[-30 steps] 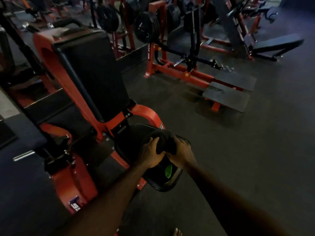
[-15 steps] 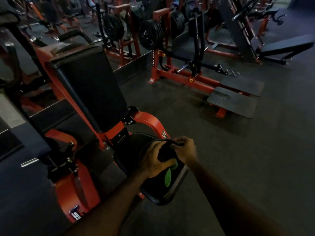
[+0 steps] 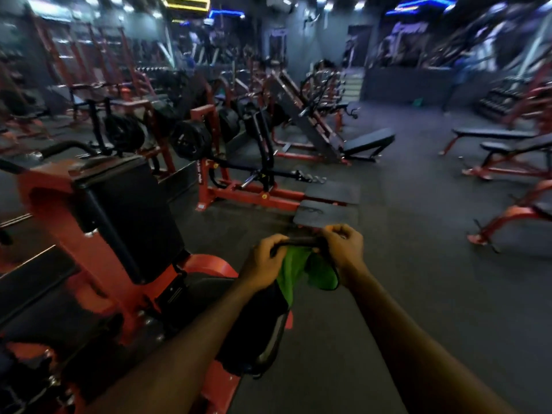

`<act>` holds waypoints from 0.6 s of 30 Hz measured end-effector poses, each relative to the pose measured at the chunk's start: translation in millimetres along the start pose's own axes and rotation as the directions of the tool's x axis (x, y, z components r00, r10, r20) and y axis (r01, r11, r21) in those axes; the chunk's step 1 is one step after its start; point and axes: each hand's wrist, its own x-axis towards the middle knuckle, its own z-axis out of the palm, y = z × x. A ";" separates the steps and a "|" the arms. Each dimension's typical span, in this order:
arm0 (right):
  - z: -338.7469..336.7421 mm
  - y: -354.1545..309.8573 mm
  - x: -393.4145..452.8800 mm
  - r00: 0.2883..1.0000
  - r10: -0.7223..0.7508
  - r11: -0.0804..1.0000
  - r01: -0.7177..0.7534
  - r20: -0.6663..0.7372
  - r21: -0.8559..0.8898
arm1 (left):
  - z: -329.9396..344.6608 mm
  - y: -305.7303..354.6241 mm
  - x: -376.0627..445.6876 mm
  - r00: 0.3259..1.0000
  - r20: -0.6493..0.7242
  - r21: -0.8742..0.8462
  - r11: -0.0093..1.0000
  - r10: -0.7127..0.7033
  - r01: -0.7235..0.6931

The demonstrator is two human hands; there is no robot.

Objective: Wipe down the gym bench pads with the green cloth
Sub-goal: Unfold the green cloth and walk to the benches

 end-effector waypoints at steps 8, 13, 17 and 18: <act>-130.9 -26.7 -103.4 0.950 -0.231 0.973 0.220 -0.210 -0.072 | 61.5 133.6 -35.8 0.976 0.125 -0.183 0.971 0.177 -0.153; -215.3 -26.5 -153.0 0.948 -0.265 0.935 0.207 -0.178 -0.287 | 120.1 208.3 -67.3 0.910 0.298 -0.218 0.949 0.288 -0.229; -297.7 -16.2 -185.4 0.970 -0.187 0.895 0.103 -0.156 -0.435 | 167.1 276.0 -102.0 0.860 0.352 -0.275 0.919 0.368 -0.281; -324.3 -14.8 -199.6 0.969 -0.155 0.897 0.057 -0.192 -0.438 | 181.7 295.1 -111.1 0.845 0.367 -0.292 0.911 0.388 -0.292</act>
